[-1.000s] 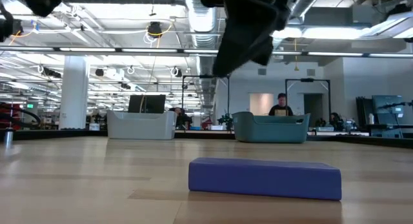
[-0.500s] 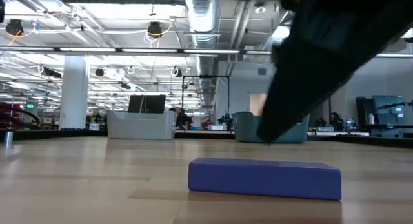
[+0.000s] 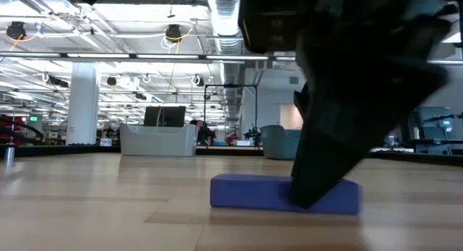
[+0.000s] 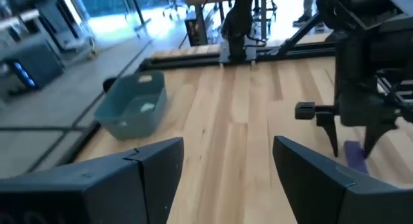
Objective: Sort & place blocks by color
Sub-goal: Put the violet block into the transparent bin
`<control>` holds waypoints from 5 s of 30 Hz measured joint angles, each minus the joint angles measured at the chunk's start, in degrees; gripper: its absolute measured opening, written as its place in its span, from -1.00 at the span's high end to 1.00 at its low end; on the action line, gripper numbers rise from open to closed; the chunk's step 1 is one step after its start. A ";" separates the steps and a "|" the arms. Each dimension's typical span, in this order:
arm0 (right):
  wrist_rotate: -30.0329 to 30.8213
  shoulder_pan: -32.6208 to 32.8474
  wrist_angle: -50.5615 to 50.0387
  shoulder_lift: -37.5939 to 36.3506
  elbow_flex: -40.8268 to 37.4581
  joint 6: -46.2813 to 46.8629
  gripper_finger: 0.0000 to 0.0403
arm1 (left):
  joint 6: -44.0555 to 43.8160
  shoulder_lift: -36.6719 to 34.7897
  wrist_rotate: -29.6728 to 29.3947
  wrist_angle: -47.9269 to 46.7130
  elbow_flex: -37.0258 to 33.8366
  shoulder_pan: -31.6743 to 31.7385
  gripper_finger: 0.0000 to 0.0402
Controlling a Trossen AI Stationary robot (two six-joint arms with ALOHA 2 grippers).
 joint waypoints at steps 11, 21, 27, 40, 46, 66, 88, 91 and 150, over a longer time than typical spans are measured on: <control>0.74 -11.45 -5.61 -5.80 -0.67 -8.19 0.64 | -12.05 6.53 16.89 -0.09 0.00 13.67 -0.15; 10.96 -18.99 -6.12 -15.50 -0.38 -22.17 0.63 | -33.98 12.00 39.09 7.28 0.00 35.74 -0.07; 11.47 -22.60 -5.75 -18.17 -0.38 -26.39 0.62 | -40.37 17.01 54.24 19.70 0.02 43.22 -0.01; 13.20 -25.35 -2.13 -19.33 0.77 -40.53 0.62 | -49.39 23.75 59.04 26.22 0.00 46.85 0.27; 13.96 -26.63 -1.75 -19.27 0.84 -43.77 0.62 | -50.12 23.86 58.30 26.32 0.00 47.54 0.37; 16.11 -25.93 0.89 -20.01 2.88 -47.51 0.80 | -51.66 24.05 54.10 20.31 0.07 49.16 0.00; 1.56 -33.67 20.03 -18.34 -8.58 -30.49 0.42 | -35.66 9.56 45.98 6.29 0.02 50.87 -0.08; 1.64 -34.37 22.45 -15.09 -9.35 -29.36 0.26 | -34.91 5.51 42.52 2.76 0.04 50.90 -0.08; 17.62 -28.40 9.09 -19.35 2.24 -55.19 0.58 | -44.60 22.76 58.06 25.46 0.02 52.82 0.37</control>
